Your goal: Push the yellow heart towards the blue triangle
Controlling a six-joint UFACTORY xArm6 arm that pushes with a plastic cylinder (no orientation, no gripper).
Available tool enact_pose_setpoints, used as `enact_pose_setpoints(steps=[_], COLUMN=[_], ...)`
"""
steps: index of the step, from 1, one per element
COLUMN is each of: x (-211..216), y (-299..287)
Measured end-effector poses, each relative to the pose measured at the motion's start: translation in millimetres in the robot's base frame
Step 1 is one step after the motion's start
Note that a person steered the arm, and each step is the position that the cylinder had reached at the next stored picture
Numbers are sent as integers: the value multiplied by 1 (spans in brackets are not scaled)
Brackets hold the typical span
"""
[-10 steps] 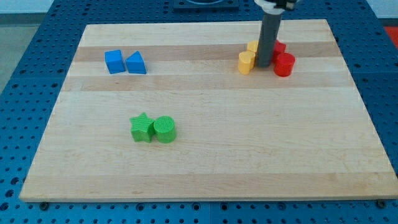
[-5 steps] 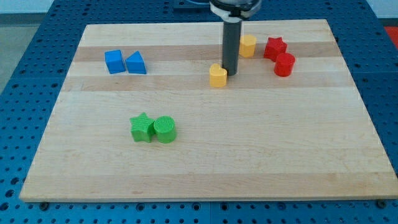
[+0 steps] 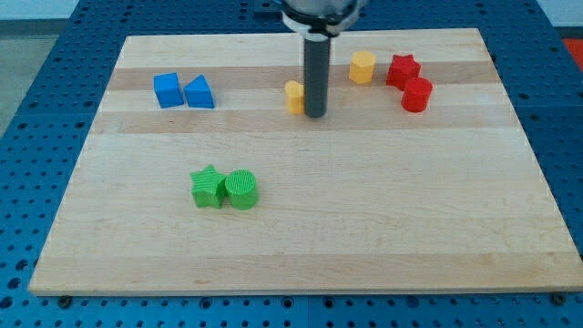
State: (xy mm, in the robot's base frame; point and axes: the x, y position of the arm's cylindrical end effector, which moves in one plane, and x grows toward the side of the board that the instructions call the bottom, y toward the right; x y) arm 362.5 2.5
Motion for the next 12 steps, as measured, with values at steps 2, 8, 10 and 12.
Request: enact_pose_setpoints(steps=[2,8,10,12], x=[-11,-39,-36,-36], y=[-18,-38,-73,-57])
